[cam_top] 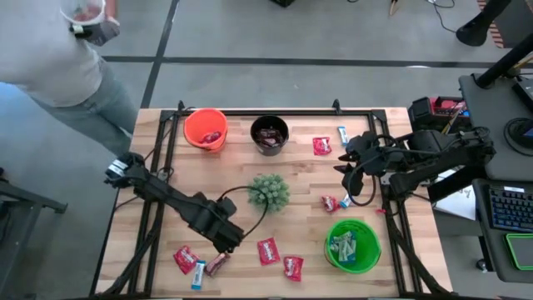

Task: Sort candy
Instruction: Put the brown chocolate into the black bucket

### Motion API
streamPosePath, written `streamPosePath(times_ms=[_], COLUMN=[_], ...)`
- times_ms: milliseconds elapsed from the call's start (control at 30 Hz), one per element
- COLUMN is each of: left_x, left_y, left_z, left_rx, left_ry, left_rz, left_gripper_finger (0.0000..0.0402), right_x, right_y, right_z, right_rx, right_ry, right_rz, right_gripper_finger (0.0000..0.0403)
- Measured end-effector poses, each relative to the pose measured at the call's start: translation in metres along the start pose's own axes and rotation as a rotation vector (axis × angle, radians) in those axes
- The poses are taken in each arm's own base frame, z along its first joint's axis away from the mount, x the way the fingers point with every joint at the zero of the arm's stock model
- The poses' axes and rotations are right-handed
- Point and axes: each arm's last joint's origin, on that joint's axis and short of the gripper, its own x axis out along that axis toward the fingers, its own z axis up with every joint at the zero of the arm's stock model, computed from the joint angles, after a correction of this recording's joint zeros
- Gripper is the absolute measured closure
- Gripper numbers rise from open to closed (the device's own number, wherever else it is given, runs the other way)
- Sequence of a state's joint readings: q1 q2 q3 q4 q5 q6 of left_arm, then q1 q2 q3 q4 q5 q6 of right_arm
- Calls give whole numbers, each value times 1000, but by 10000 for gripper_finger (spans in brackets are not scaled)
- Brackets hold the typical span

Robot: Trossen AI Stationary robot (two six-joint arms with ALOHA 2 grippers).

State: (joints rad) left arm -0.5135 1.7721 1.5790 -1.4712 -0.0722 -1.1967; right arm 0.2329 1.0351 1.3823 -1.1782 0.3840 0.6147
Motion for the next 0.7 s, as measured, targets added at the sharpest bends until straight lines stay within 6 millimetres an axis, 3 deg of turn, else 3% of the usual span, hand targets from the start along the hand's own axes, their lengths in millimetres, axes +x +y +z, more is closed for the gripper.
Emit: streamPosePath(times_ms=[233,533,700], left_x=[19,57,66], left_y=[8,9,11], left_z=[-10,-42,-54], left_rx=[-33,-34,-63], left_ry=[-17,-16,-29], left_rz=[42,-79,-171], left_gripper_finger=[192,192,192], right_x=[0,0,1], right_y=[1,3,4], right_z=[0,0,1], right_rx=[29,154,229], right_ry=[17,40,35], right_rz=[30,60,73], right_gripper_finger=[252,252,252])
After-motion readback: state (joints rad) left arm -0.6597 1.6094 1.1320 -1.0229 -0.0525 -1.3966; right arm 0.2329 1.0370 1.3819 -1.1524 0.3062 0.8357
